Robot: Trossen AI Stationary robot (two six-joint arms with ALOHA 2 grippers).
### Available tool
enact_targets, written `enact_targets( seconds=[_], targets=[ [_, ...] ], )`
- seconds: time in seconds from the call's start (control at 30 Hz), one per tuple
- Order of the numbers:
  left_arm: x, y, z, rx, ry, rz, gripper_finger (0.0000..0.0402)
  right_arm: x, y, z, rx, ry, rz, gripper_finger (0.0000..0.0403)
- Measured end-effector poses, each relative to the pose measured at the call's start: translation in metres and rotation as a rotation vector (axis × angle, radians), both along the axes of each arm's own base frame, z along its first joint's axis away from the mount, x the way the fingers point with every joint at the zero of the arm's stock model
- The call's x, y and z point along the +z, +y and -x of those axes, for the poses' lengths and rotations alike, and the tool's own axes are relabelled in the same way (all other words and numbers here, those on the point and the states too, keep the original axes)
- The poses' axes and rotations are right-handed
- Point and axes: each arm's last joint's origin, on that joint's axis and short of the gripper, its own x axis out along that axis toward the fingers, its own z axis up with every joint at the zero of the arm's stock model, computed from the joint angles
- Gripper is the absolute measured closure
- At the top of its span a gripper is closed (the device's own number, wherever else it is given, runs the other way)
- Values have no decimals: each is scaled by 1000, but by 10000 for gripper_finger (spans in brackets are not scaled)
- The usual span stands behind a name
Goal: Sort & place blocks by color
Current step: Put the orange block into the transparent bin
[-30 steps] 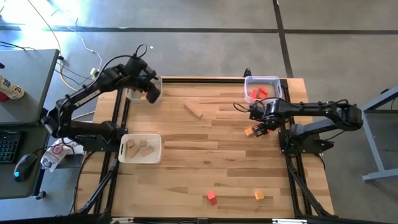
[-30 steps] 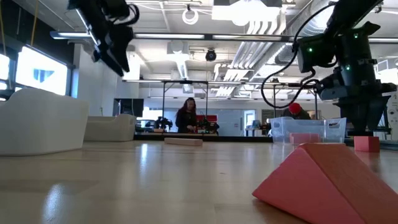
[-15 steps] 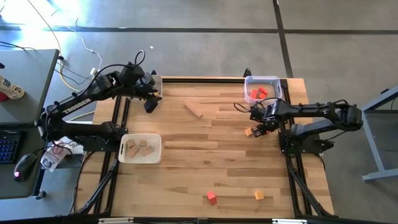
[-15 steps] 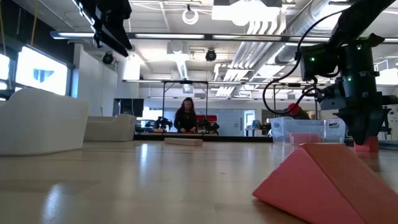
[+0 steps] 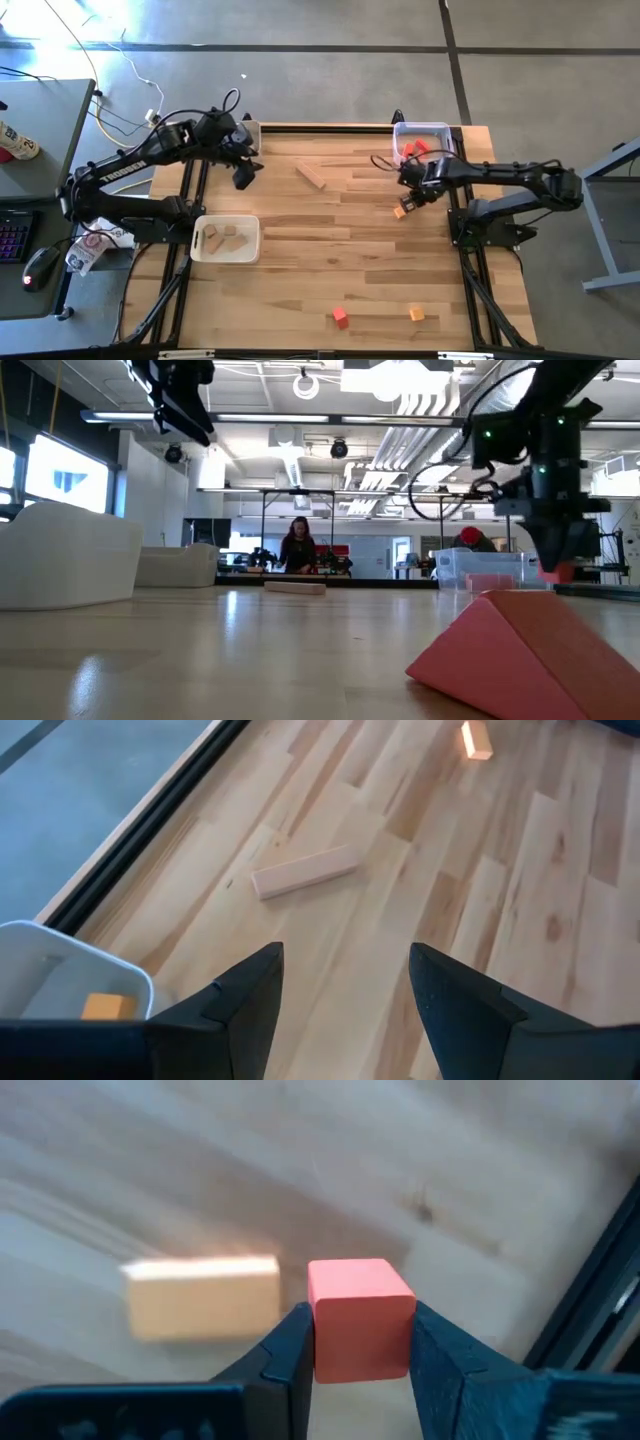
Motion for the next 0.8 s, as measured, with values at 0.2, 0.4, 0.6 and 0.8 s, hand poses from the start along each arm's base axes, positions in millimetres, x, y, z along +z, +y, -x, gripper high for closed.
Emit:
enact_targets(
  seconds=[0.2, 0.4, 0.6, 0.8],
  targets=[
    [0, -7, -5, -40, -2, 5, 198, 28, -21, -10, -18, -37, 169, 304],
    [0, -14, -8, -79, -2, 5, 197, 53, -49, -12, -86, -49, 388, 304],
    [0, -19, -12, -112, -1, 4, 199, 59, -76, -7, -162, -86, 524, 304],
    [0, -23, -14, -118, 5, -5, 199, 44, -89, 3, -247, -100, 551, 304]
  ],
)
